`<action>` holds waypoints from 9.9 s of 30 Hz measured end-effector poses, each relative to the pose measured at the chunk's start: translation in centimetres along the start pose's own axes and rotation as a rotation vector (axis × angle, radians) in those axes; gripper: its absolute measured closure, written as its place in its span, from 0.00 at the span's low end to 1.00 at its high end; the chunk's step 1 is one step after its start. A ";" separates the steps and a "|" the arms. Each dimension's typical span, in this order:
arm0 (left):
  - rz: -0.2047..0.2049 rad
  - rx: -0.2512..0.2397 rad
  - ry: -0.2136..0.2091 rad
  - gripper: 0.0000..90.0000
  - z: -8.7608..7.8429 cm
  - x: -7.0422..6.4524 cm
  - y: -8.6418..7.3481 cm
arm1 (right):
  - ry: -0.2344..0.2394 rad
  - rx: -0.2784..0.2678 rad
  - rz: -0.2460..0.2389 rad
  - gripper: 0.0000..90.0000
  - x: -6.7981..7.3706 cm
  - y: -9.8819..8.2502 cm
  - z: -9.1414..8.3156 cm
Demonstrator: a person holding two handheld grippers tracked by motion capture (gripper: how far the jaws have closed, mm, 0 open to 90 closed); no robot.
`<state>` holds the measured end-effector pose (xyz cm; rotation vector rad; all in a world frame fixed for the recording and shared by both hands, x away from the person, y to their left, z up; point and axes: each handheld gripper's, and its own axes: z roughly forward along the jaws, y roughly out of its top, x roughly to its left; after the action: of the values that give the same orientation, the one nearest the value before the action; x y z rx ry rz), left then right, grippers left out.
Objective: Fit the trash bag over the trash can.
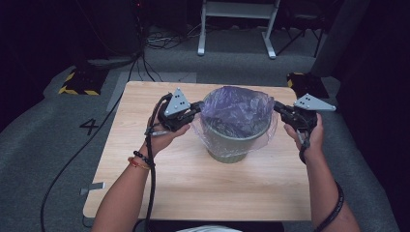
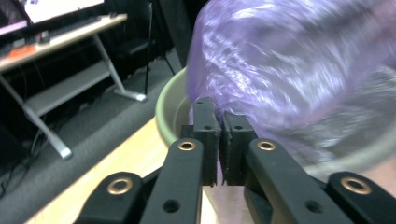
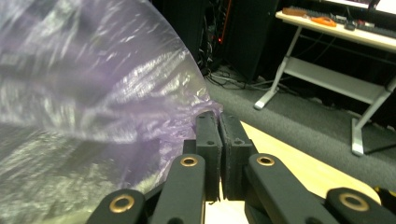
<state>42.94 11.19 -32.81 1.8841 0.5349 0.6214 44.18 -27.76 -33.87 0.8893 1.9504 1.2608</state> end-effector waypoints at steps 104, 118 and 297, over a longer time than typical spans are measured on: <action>-0.043 0.082 -0.109 1.00 2.4 -3.4 -8.0 | 0.163 0.023 -0.313 1.00 6.7 -8.2 -1.6; -0.041 0.111 -0.125 0.85 2.5 -3.8 -9.5 | 0.202 0.095 -0.235 1.00 5.8 -10.5 0.3; -0.225 0.234 0.015 1.00 10.7 6.3 -5.2 | 0.061 0.096 0.132 0.99 -2.5 -5.8 9.2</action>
<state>54.22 9.53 -40.07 2.0008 0.8462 0.4395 51.84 -27.00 -41.92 1.0538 2.0431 1.2907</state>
